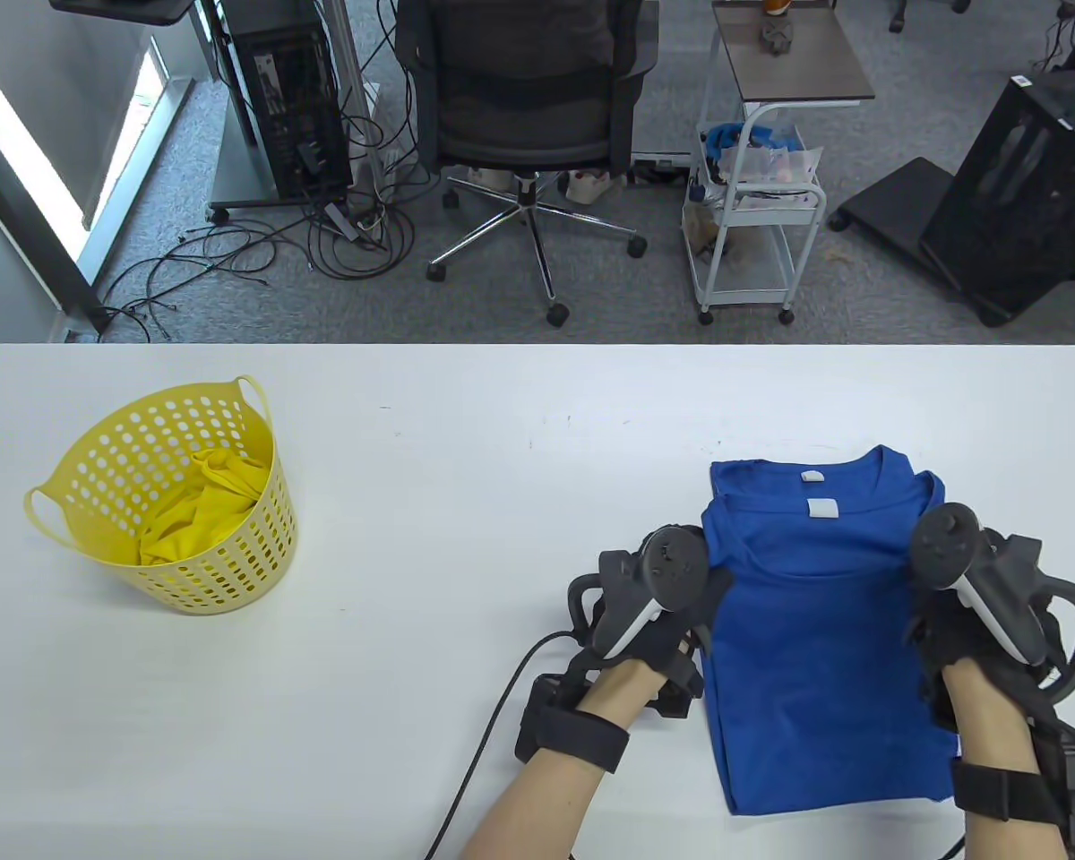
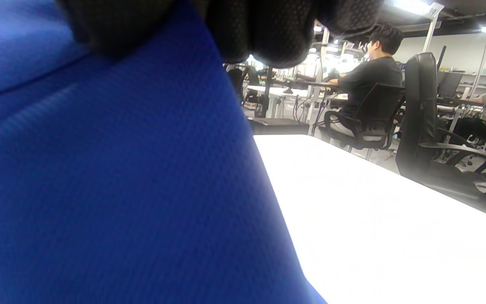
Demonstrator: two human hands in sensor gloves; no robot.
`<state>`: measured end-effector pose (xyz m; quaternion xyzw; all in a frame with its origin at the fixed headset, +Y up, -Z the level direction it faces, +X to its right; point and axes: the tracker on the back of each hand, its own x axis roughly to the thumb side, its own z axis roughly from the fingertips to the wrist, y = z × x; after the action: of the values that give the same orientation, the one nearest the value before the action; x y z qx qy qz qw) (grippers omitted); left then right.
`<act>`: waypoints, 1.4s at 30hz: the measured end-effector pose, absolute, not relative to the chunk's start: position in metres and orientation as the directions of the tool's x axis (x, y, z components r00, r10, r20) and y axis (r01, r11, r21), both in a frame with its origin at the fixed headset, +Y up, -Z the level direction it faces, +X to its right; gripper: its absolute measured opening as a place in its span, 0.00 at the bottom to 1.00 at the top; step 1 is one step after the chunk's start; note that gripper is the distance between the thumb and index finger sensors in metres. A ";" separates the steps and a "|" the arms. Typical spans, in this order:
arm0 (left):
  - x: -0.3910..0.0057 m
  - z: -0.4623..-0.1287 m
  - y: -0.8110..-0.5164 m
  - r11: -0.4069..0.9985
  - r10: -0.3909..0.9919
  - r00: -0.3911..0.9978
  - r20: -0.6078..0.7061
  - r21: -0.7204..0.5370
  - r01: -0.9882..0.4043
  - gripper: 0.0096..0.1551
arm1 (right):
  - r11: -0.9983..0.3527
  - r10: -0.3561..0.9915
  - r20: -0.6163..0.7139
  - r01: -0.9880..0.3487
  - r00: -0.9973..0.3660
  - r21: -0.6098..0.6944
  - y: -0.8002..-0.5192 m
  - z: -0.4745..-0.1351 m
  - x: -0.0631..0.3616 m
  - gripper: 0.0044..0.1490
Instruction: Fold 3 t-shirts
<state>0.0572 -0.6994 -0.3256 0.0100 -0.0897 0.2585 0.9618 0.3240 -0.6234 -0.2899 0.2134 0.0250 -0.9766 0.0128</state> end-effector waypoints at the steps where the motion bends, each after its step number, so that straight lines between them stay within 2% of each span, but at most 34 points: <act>1: 0.058 -0.328 -0.700 0.866 0.495 0.851 0.176 -0.023 -0.500 0.25 | -0.998 -0.011 -0.419 0.033 -0.908 -0.044 -0.624 -0.291 0.325 0.29; 16: 0.073 -0.382 -0.699 0.844 0.535 0.837 0.116 -0.025 -0.536 0.26 | -0.998 0.043 -0.443 -0.018 -0.895 -0.061 -0.620 -0.349 0.343 0.29; 23: 0.087 -0.410 -0.725 0.869 0.493 0.867 0.068 -0.091 -0.487 0.26 | -0.999 0.043 -0.489 -0.046 -0.871 -0.006 -0.658 -0.386 0.354 0.29; 33: 0.090 -0.442 -0.760 0.933 0.342 0.939 0.040 -0.133 -0.334 0.27 | -0.992 0.014 -0.550 -0.079 -0.835 0.095 -0.716 -0.426 0.365 0.29; 34: 0.087 -0.443 -0.762 0.932 0.331 0.943 0.032 -0.167 -0.322 0.29 | -0.990 0.012 -0.566 -0.091 -0.824 0.110 -0.721 -0.428 0.366 0.30; 37: 0.072 -0.444 -0.764 0.925 0.348 0.937 0.020 -0.172 -0.339 0.33 | -0.986 0.023 -0.572 -0.112 -0.820 0.121 -0.724 -0.423 0.370 0.46; 42: 0.041 -0.436 -0.753 0.934 0.325 0.946 0.006 -0.161 -0.320 0.36 | -0.996 -0.022 -0.526 -0.026 -0.850 0.085 -0.703 -0.405 0.365 0.49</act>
<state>0.0410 -0.7530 -0.4359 -0.0793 -0.0165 0.1639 0.9831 0.3653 -0.7030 -0.4048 0.2735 -0.0446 -0.9608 -0.0010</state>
